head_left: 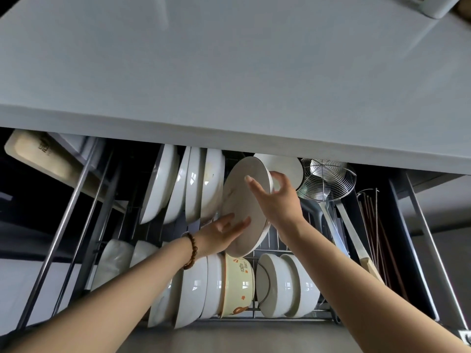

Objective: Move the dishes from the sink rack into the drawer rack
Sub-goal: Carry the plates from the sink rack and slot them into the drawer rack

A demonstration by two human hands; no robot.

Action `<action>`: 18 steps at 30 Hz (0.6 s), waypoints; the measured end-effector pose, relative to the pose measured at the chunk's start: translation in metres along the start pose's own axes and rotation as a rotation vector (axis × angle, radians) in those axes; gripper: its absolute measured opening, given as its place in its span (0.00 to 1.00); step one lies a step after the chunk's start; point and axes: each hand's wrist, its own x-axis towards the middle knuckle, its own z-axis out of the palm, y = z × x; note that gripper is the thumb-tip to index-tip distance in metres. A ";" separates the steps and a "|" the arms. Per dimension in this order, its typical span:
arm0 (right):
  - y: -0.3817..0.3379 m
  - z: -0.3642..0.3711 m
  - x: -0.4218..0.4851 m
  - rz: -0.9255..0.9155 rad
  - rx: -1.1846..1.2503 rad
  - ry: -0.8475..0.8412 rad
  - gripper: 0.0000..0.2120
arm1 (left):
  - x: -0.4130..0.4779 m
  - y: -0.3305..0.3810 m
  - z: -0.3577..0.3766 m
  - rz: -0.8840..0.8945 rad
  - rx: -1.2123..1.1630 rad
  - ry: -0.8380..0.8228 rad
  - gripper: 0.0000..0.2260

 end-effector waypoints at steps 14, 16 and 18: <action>-0.008 0.009 0.003 -0.022 0.089 -0.162 0.47 | -0.019 0.021 -0.007 0.280 -0.149 0.186 0.11; -0.011 0.008 0.002 -0.033 0.125 -0.220 0.49 | -0.024 0.024 -0.011 0.329 -0.083 0.261 0.10; -0.014 0.006 0.001 -0.031 0.229 -0.317 0.37 | -0.028 0.025 -0.018 0.376 -0.105 0.317 0.10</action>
